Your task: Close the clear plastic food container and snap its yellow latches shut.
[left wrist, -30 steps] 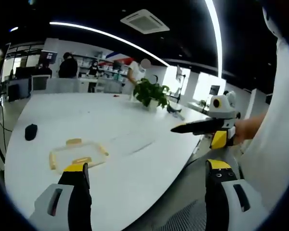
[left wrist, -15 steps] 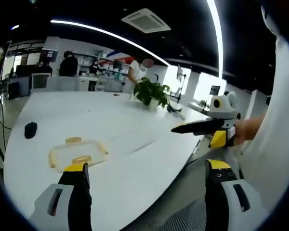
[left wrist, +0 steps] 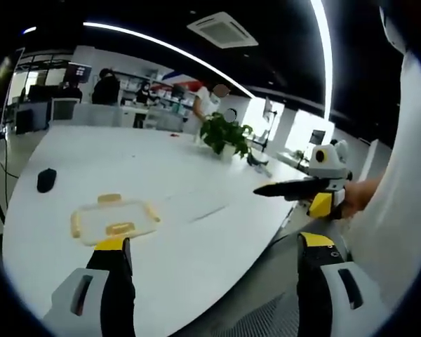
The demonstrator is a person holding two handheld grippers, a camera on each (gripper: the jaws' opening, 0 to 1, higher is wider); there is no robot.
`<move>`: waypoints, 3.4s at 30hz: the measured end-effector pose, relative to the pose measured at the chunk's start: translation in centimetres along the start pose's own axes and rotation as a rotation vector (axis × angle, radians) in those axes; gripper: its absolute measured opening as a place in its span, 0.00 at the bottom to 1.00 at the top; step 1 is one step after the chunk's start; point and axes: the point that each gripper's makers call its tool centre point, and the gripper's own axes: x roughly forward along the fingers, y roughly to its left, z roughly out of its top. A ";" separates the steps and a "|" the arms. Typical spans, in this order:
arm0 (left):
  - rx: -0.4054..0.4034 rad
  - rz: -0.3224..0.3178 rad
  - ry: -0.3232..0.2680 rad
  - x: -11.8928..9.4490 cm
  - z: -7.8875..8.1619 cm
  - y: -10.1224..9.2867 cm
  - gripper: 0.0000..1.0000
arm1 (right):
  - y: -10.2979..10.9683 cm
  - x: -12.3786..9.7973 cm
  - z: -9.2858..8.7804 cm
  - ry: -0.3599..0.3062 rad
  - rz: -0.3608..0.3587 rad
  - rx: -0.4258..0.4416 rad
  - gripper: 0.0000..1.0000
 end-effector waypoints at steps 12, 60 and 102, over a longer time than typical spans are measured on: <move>0.000 0.005 -0.008 -0.1 0.1 0.1 0.96 | 0.1 0.0 0.0 -0.003 0.001 0.007 0.93; -0.063 0.044 -0.114 -0.9 2.1 1.1 0.97 | 0.2 -0.2 0.3 -0.017 0.034 0.062 0.96; 0.257 -0.083 0.105 -1.4 5.5 6.8 0.91 | -4.3 4.7 6.2 0.108 0.079 -0.372 0.76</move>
